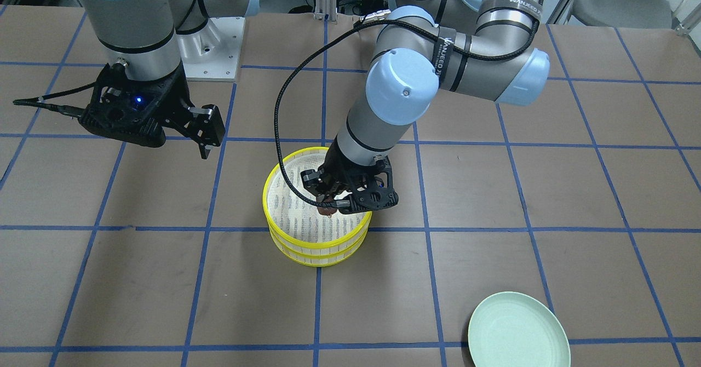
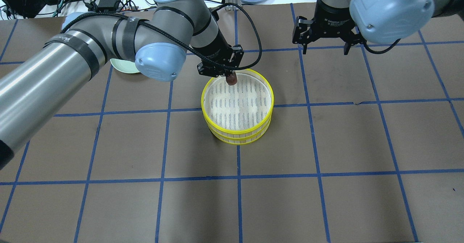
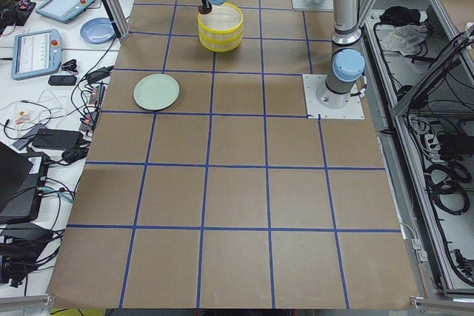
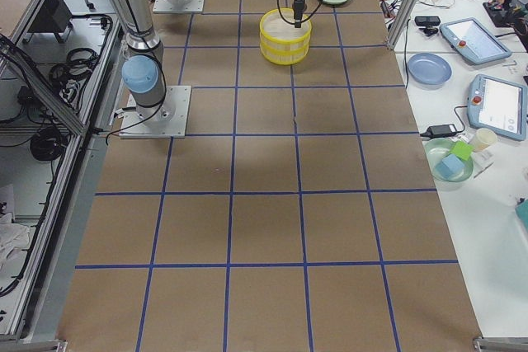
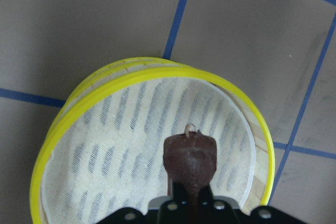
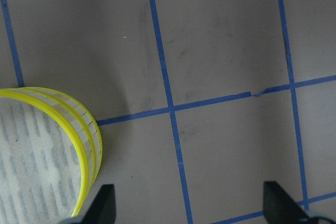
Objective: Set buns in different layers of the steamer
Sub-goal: 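Carry the brown bun over the top tier and release it with the left gripper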
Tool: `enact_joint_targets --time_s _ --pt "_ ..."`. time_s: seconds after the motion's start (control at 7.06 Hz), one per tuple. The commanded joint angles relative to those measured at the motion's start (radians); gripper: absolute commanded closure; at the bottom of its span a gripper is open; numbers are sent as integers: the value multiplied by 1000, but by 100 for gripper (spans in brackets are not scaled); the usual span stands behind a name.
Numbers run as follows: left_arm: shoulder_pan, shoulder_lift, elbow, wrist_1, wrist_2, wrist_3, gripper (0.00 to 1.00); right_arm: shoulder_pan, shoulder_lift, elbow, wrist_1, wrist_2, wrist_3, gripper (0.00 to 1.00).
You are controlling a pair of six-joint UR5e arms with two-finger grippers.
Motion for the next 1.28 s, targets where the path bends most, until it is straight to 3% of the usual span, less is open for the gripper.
enact_joint_targets --time_s 0.0,0.28,0.43,0.57,0.99,1.13 --pt "-18 5 -12 -21 -2 -6 0 10 -40 44 -65 39 -54 0" --pt "-6 14 -11 -70 -2 -4 0 5 -47 29 -112 132 -128 0" --pt "-4 16 -11 -69 -4 -4 0 5 -47 -12 -105 139 -119 0" --pt "-7 16 -11 -69 -5 -6 0 1 -49 -77 -3 136 -121 0" --pt "3 25 12 -110 -4 9 0 5 -55 -76 24 129 -122 0" --pt "59 40 29 -113 48 88 0 2 -57 -76 8 126 -139 0"
